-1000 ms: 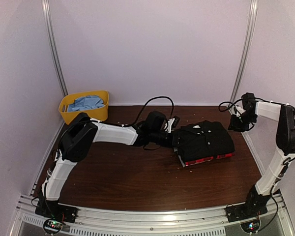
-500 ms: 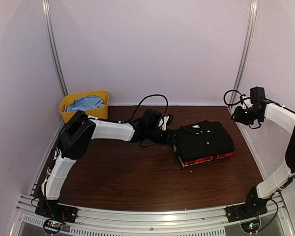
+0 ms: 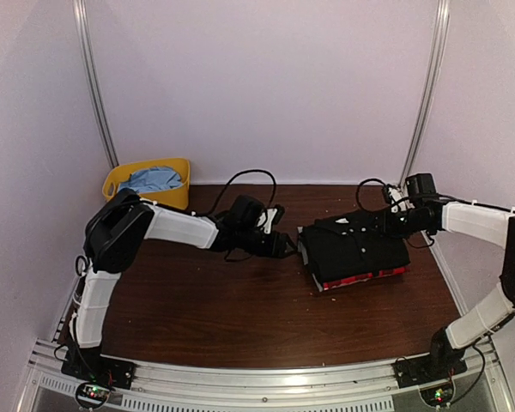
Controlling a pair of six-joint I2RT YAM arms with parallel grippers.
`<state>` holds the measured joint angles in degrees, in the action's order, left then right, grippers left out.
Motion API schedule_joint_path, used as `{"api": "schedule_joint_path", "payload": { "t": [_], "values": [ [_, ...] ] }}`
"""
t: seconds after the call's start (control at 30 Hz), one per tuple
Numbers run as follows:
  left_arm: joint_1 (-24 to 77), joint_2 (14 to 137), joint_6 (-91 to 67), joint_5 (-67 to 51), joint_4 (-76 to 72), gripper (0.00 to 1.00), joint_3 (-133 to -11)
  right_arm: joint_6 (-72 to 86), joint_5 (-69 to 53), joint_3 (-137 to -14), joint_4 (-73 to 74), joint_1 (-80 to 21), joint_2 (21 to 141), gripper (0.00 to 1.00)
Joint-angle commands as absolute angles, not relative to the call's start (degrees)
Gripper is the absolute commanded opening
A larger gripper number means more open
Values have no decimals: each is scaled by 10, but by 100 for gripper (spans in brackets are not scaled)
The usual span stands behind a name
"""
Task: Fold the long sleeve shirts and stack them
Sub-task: Reset both arms
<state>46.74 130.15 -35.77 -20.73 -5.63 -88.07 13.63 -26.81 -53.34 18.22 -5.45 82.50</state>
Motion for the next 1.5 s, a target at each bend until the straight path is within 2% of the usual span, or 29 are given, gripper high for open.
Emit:
{"api": "schedule_joint_path", "payload": {
  "t": [0.0,0.27,0.4,0.53,0.63,0.7,0.73,0.8,1.03,1.47],
  "values": [
    [461,1245,-341,-192,-112,66,-839,141,-265,-500,139,-57,844,40],
    [461,1130,-308,-96,-117,67,-722,123,-249,-487,155,-57,838,40],
    [461,1046,-280,-13,-85,70,-662,121,-221,-499,184,-57,790,46],
    [461,958,-256,82,-28,73,-618,121,-195,-515,209,-57,741,63],
    [460,885,-241,157,15,83,-593,124,-179,-531,228,-57,714,81],
    [458,842,-234,210,40,90,-574,125,-164,-540,236,-57,699,98],
    [457,821,-232,236,52,94,-566,126,-154,-544,241,-57,690,100],
    [452,781,-229,283,73,98,-551,127,-131,-553,248,-57,673,100],
    [408,653,-228,325,136,98,-516,121,-86,-583,262,-57,615,100],
    [320,474,-189,198,144,98,-485,108,-87,-551,225,-56,528,100]
  ]
}}
